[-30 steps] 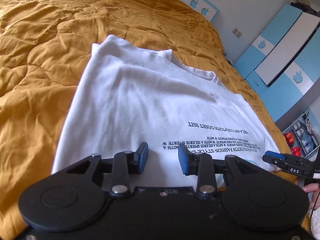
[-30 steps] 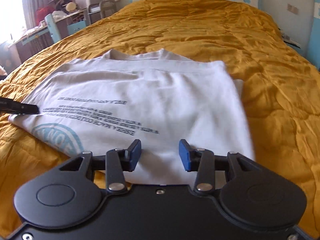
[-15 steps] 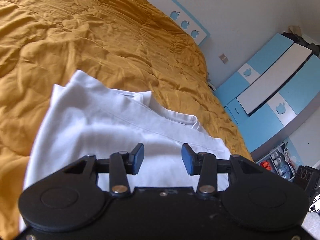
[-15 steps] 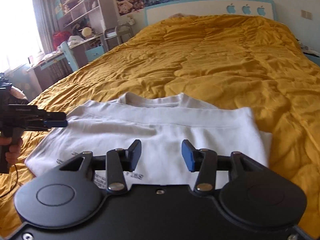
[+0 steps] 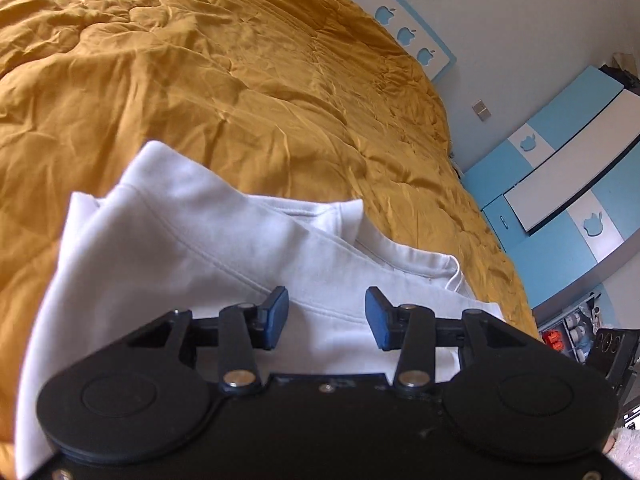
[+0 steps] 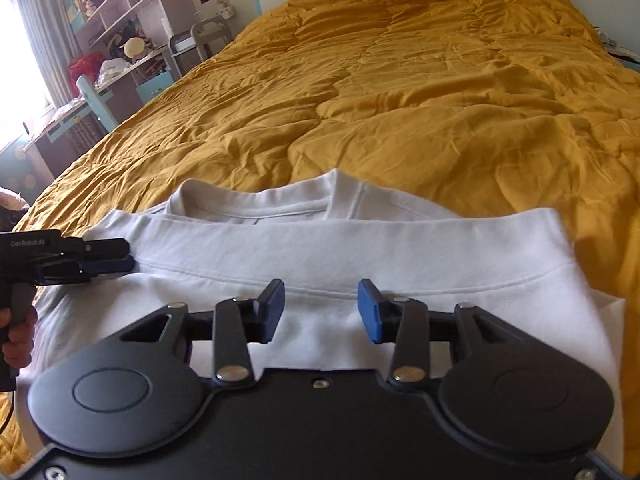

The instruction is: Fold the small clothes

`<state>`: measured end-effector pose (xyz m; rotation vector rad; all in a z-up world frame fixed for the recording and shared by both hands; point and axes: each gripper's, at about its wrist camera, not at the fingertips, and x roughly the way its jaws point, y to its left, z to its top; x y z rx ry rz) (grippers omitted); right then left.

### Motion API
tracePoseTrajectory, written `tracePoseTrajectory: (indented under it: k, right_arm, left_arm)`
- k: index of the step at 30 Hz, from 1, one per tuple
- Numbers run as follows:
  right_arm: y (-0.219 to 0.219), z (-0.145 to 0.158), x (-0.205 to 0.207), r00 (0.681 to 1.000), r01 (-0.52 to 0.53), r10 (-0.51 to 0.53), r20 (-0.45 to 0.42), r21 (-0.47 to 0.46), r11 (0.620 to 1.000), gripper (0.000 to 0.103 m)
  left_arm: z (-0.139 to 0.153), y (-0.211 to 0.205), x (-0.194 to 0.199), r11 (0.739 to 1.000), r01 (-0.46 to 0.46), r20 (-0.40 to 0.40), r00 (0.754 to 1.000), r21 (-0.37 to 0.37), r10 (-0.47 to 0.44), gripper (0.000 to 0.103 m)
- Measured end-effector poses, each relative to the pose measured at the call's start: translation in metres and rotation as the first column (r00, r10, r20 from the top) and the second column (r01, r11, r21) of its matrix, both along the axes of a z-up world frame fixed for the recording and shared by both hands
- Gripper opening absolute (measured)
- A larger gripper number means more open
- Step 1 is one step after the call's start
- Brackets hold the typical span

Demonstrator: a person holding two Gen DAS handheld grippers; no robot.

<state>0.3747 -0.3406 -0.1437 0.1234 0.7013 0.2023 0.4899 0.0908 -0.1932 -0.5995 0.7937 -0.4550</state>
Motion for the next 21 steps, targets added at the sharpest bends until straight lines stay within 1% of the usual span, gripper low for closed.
tracePoseTrajectory:
  k: [2,3,5,7,9,12,14,16,19,21]
  right_arm:
    - [-0.018,0.003,0.0,0.998,0.059,-0.059,0.009,-0.019,0.998,0.039]
    - [-0.027,0.004,-0.001,0.995,0.101,-0.1,0.019,-0.051,0.994,0.039]
    - [-0.043,0.003,-0.001,0.989,0.146,-0.146,0.011,-0.079,0.986,0.039]
    - [-0.057,-0.003,0.001,0.989,0.148,-0.149,-0.022,-0.037,0.988,0.037]
    - [-0.058,-0.002,0.0,0.987,0.16,-0.161,-0.022,-0.026,0.987,0.037]
    - [-0.044,0.011,-0.01,0.984,0.181,-0.18,0.01,-0.06,0.982,0.043]
    - [-0.029,0.023,-0.025,0.986,0.161,-0.158,0.047,-0.066,0.985,0.043]
    - [-0.006,0.036,-0.047,0.993,0.095,-0.089,0.082,-0.071,0.993,0.046]
    - [0.035,0.045,-0.084,0.993,-0.014,0.027,0.116,-0.109,0.994,0.048]
    - [0.057,0.046,-0.107,0.99,-0.056,0.073,0.125,-0.136,0.989,0.048]
  left_arm:
    - [-0.002,0.015,0.008,1.0,-0.029,0.004,1.0,0.001,0.029,0.045]
    - [-0.001,0.02,0.007,0.999,-0.05,0.012,0.999,0.006,0.05,0.045]
    - [0.0,0.027,0.01,0.996,-0.086,0.018,0.996,0.023,0.085,0.045]
    - [-0.006,0.027,0.011,0.996,-0.091,-0.001,0.996,0.023,0.091,0.045]
    - [-0.002,0.026,0.009,0.995,-0.093,0.004,0.996,0.04,0.093,0.045]
    - [0.017,0.03,-0.003,0.994,-0.097,0.027,0.995,0.043,0.096,0.045]
    - [0.034,0.039,-0.023,0.995,-0.088,0.068,0.994,0.038,0.086,0.045]
    - [0.047,0.051,-0.05,0.996,-0.078,0.099,0.992,0.049,0.073,0.046]
    - [0.06,0.067,-0.096,0.996,-0.069,0.105,0.993,0.065,0.062,0.046]
    - [0.064,0.071,-0.127,0.996,-0.057,0.094,0.994,0.073,0.05,0.046]
